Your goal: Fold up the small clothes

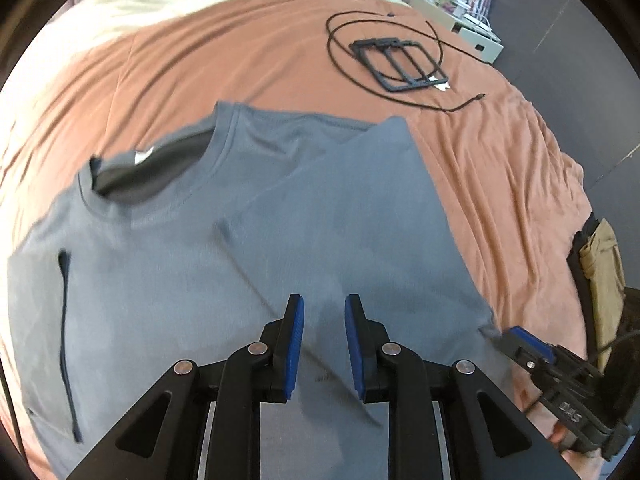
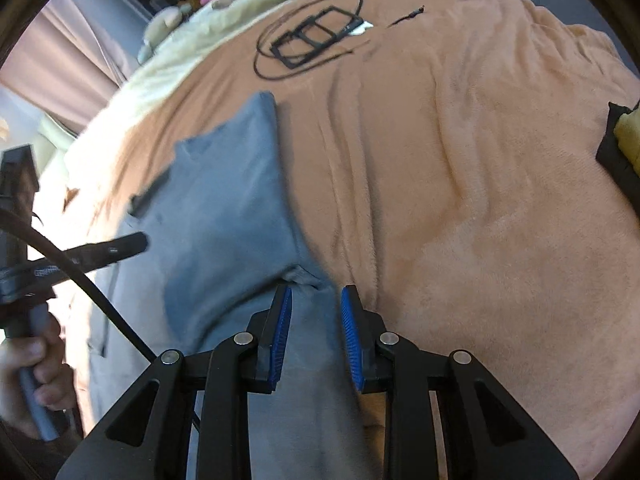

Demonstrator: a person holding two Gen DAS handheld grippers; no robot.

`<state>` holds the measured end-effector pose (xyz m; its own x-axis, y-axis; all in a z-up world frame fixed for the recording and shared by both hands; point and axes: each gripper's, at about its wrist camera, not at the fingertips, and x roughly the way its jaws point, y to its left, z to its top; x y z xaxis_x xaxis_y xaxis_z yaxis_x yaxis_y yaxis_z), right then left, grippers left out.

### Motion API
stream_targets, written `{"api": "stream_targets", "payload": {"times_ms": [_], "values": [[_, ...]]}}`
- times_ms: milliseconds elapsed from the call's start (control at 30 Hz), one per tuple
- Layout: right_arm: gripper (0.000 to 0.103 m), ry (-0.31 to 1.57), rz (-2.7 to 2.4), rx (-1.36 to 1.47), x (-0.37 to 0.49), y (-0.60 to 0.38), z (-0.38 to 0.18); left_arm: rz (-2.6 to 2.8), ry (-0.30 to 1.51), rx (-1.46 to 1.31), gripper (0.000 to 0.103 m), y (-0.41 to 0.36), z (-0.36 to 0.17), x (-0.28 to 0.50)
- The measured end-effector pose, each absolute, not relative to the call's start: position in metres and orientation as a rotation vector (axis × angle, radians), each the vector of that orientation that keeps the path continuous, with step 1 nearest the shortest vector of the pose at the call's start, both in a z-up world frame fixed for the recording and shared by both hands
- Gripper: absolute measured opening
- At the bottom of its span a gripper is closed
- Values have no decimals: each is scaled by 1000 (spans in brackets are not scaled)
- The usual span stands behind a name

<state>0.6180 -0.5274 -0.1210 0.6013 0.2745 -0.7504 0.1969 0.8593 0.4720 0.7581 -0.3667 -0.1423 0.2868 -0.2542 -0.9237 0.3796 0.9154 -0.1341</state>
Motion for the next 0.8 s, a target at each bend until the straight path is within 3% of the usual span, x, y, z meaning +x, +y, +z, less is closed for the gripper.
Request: {"api": "stream_targets", "payload": {"times_ms": [400, 600, 733, 800], "values": [[22, 925, 45, 507, 648, -508, -123, -457, 1283, 105, 23, -380, -190, 777], [26, 959, 27, 452, 694, -498, -126, -461, 1244, 92, 23, -367, -185, 789], [51, 991, 4, 400, 730, -488, -131, -427, 1227, 68, 23, -348, -182, 803], [52, 997, 5, 363, 744, -481, -132, -407, 1217, 74, 23, -339, -182, 810]]}}
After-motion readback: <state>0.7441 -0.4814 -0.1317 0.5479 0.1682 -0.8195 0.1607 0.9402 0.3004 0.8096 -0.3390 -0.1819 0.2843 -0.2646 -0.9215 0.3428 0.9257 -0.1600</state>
